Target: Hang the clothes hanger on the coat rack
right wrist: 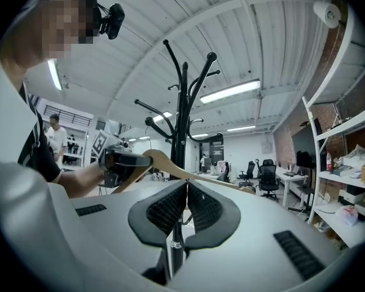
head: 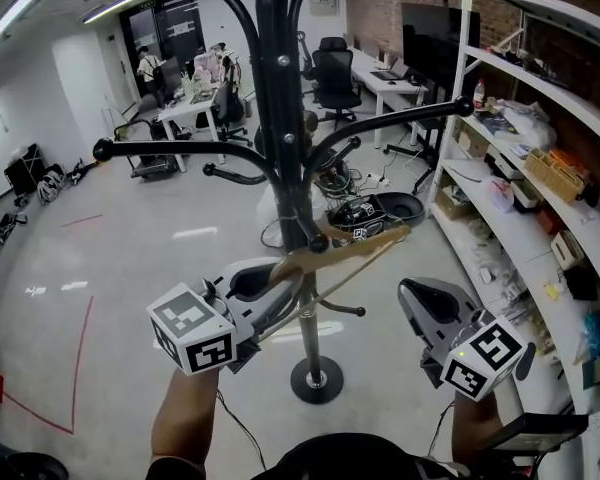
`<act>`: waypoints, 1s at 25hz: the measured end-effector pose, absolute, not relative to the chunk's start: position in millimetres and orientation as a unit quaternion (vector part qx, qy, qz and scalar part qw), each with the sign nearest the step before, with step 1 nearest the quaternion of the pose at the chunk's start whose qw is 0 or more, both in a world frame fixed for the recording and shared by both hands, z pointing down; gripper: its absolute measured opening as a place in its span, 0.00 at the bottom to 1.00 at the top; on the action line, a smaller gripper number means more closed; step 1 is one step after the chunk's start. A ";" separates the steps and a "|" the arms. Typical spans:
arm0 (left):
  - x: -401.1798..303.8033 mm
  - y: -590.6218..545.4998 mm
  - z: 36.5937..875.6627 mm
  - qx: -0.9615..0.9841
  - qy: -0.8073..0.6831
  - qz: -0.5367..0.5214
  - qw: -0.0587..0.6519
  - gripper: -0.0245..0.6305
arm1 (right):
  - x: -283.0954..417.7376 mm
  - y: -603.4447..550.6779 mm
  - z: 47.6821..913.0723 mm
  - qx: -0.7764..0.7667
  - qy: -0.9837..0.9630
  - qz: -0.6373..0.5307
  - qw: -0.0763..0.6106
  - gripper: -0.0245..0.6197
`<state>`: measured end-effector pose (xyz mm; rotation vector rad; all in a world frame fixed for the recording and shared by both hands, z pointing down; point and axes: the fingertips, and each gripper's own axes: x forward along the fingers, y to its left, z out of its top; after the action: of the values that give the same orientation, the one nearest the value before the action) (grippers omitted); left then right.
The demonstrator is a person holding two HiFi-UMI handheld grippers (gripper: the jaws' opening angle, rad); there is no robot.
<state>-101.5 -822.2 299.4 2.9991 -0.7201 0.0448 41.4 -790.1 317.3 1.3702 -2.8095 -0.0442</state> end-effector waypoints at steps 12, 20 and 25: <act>-75.5 -850.8 321.8 0.978 -0.203 0.039 0.041 0.12 | 63.0 -803.4 329.9 0.469 -0.883 0.000 0.013 0.05; -73.2 -853.5 327.9 0.980 -0.194 0.032 0.038 0.12 | 72.0 -808.0 337.5 0.472 -0.881 0.005 0.007 0.05; -75.4 -855.1 327.0 0.981 -0.191 0.021 0.009 0.12 | 69.2 -808.7 337.4 0.468 -0.884 0.004 0.006 0.05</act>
<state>-75.4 -855.1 327.0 3.0650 -0.5968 0.0667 69.2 -808.7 337.4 1.4647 -2.7665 0.0137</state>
